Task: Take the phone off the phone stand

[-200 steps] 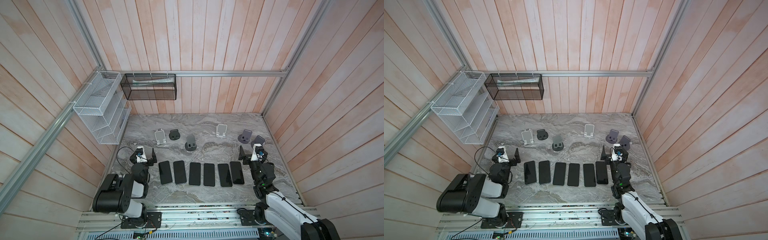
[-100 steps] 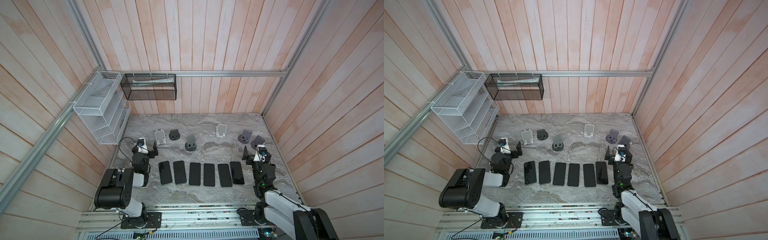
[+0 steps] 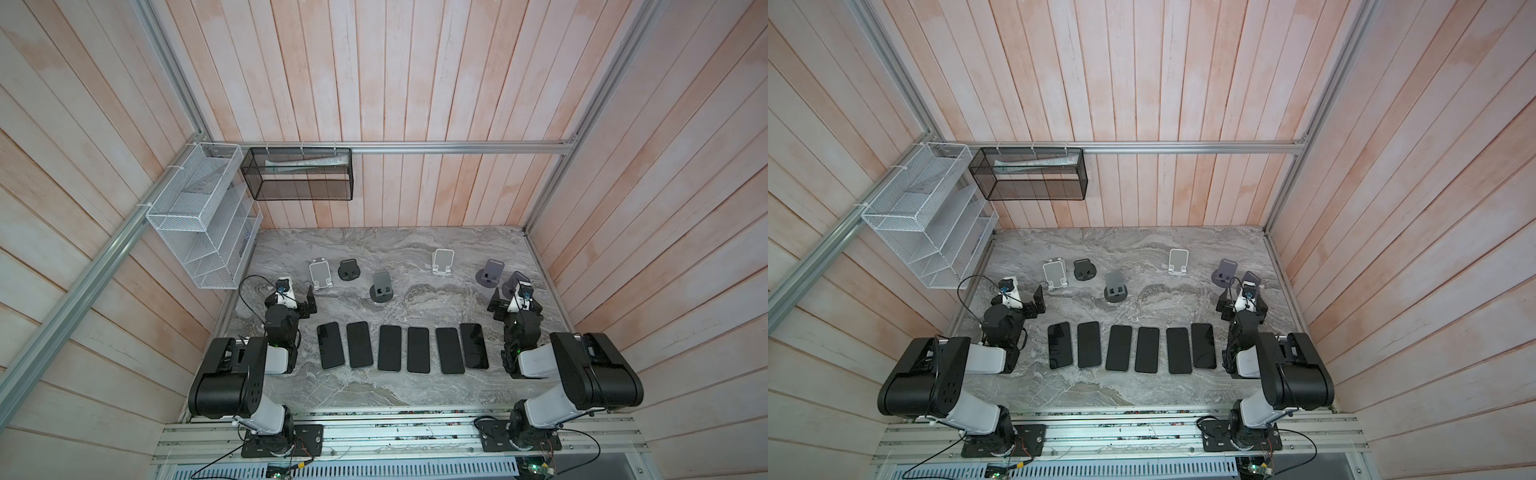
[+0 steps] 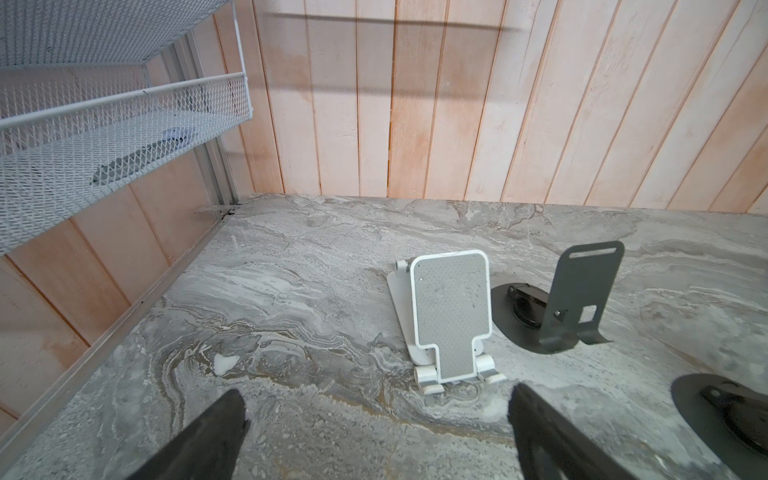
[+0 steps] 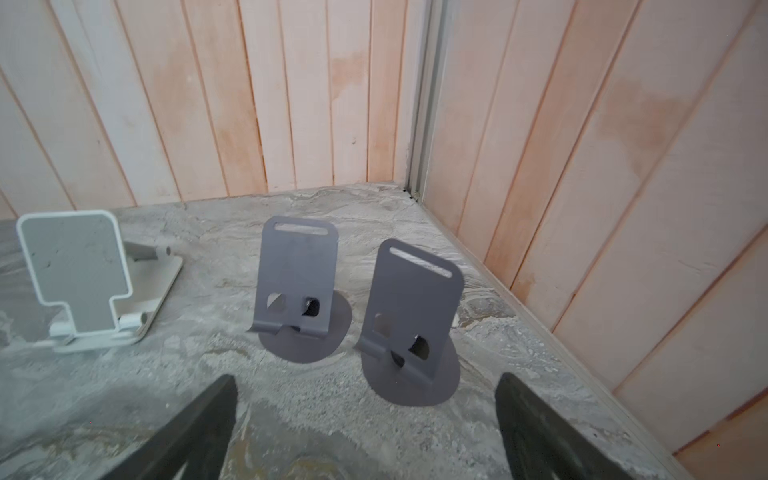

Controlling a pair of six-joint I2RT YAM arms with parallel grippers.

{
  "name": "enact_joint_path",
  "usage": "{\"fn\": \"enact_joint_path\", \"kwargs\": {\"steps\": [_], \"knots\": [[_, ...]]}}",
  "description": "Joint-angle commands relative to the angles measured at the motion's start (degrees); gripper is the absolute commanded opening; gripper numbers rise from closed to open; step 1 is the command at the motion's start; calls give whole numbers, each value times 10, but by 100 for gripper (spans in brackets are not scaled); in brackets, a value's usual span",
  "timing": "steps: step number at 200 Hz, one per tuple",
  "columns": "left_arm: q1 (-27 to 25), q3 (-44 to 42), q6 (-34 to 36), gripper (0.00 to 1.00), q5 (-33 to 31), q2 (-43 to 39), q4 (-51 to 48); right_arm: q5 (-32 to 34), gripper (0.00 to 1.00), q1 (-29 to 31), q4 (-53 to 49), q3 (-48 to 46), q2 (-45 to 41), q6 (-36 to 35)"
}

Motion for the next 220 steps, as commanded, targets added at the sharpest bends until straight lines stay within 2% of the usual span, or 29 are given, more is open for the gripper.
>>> {"fn": "enact_joint_path", "kwargs": {"steps": [1, 10, 27, 220], "knots": [[2, -2, -4, 100, 7, -4, 1, -4, 98, -2, -39, 14, -12, 20], [3, -1, -3, 100, 7, -5, -1, -9, 98, -4, -71, 21, -21, 22], [2, -1, -3, 100, 7, -5, -2, -3, 98, -3, -46, 15, -13, 23], [2, -2, -3, 100, 7, -4, 0, -2, 98, 3, -58, 17, -19, 11]]}}
